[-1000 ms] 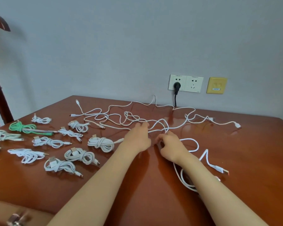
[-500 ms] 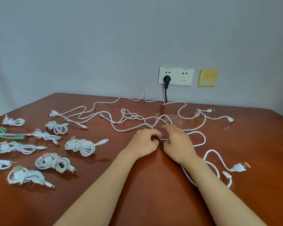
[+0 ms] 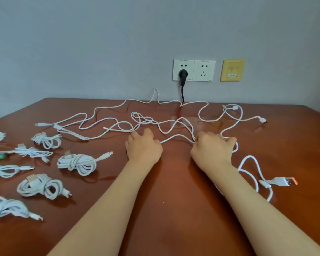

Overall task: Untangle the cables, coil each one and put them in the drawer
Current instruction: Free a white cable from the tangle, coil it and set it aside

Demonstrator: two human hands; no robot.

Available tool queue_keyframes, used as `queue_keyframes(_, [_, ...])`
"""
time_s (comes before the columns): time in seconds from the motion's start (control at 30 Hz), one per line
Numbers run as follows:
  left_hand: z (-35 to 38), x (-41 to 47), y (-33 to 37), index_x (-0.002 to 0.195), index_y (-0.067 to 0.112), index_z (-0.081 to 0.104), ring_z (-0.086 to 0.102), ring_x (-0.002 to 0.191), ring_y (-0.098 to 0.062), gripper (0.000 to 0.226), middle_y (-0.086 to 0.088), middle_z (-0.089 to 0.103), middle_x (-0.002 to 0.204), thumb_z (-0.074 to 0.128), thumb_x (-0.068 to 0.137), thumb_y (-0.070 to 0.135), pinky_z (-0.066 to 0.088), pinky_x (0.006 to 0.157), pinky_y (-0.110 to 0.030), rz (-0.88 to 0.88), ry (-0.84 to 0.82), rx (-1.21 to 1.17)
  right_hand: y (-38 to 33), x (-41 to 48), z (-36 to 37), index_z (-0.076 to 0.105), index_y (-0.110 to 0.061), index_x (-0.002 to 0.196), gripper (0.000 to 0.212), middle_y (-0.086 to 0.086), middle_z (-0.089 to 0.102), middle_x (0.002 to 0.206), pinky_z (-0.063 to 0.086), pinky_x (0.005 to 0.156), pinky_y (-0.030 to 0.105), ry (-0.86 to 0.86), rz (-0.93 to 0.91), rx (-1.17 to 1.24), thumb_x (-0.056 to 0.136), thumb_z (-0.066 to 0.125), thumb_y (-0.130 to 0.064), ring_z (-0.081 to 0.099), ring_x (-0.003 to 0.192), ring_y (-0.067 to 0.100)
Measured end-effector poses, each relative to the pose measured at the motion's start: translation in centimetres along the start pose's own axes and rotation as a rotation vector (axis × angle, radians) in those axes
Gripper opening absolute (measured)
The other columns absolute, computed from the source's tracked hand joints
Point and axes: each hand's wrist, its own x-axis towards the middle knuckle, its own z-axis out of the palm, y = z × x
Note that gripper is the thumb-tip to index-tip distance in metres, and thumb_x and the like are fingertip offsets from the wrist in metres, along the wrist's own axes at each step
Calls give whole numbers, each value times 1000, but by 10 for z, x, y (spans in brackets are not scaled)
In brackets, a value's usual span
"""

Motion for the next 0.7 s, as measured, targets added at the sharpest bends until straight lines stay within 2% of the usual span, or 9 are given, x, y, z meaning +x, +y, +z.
queue_keyframes(0.1, [-2,-2,3,101,12,58,47,112,-28,18,-10,51,115,45,92,20,36,91,-31,179,-37,-67,0,-1,1,51,-15,118,34,5,50,119,16,107,49,-2,-57,-13,84,45,-14,45,114,26])
queue_keyframes(0.17, [-3,-6,10,89,18,62,55,101,-23,12,-4,59,103,51,88,19,40,85,-28,286,-70,-148,0,-1,0,46,-17,127,45,3,48,126,11,111,47,-8,-155,58,82,46,-15,43,120,24])
queue_keyframes(0.27, [1,-12,18,72,29,58,63,88,-17,21,2,68,87,53,82,12,48,82,-28,337,-130,-374,-5,-4,0,48,-17,123,49,4,55,121,32,94,32,-89,-324,332,74,47,-20,50,112,26])
queue_keyframes(0.33, [3,-12,18,71,30,56,64,86,-15,31,5,68,84,49,78,1,47,77,-18,335,-142,-514,-8,-7,0,49,-18,120,44,4,57,114,39,80,31,-125,-321,469,76,53,-20,52,107,27])
queue_keyframes(0.4, [4,-9,14,74,27,55,65,87,-14,36,4,67,86,43,77,-7,47,72,-13,309,-152,-633,-9,-7,1,44,-22,125,48,0,56,117,40,80,31,-119,-260,488,80,58,-28,52,108,24])
queue_keyframes(0.47, [4,-6,12,78,24,53,66,88,-16,37,3,66,92,39,78,-10,51,78,-24,288,-151,-717,-9,-6,2,40,-21,129,51,1,55,118,41,81,33,-131,-203,463,83,58,-38,53,108,25])
queue_keyframes(0.57, [4,-4,9,96,18,52,57,99,-16,31,2,58,106,42,81,-6,41,84,-21,334,-1,-495,-9,-2,2,44,-15,128,44,5,58,117,40,82,33,-186,-117,352,87,53,-30,53,111,28])
queue_keyframes(0.63, [4,-2,4,113,13,50,48,114,-21,34,-3,52,119,47,82,0,36,93,-27,338,88,-261,-9,-1,-2,54,-11,111,27,9,60,114,37,78,32,-214,-67,297,89,47,-25,53,107,32])
queue_keyframes(0.7, [5,0,1,121,12,47,42,122,-26,34,-7,47,127,46,88,11,32,102,-35,262,48,-55,-8,0,-9,50,-8,85,18,12,60,110,34,75,32,-243,-21,277,90,42,-24,52,97,33])
